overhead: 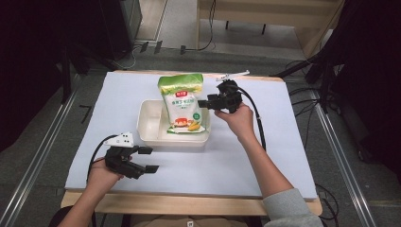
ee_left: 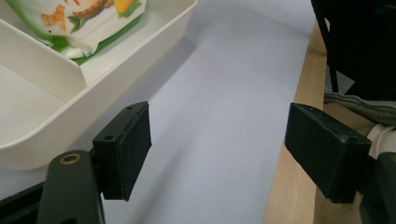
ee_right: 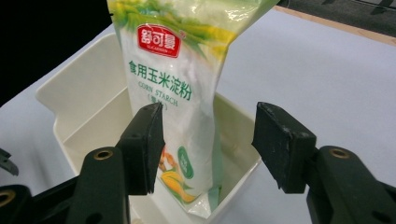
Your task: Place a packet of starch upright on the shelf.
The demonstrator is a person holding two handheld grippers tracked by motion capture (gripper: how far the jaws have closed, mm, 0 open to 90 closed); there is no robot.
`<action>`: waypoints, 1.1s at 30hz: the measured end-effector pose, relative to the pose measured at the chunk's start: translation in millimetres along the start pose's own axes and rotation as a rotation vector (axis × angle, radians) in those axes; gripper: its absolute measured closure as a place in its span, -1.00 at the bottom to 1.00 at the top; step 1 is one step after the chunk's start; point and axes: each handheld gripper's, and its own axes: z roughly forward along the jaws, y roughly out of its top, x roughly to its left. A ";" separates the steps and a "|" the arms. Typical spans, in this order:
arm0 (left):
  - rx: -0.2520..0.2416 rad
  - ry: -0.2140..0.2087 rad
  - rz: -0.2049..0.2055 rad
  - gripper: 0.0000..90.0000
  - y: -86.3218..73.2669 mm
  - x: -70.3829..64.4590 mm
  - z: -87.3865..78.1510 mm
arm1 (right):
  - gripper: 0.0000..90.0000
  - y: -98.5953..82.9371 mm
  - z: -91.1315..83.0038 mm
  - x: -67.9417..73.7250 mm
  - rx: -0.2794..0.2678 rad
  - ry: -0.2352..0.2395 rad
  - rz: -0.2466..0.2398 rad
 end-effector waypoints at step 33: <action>0.008 0.008 0.004 -0.48 -1.4 -0.4 1.0 | -0.07 -52.9 -38.2 24.0 0.026 0.012 -0.060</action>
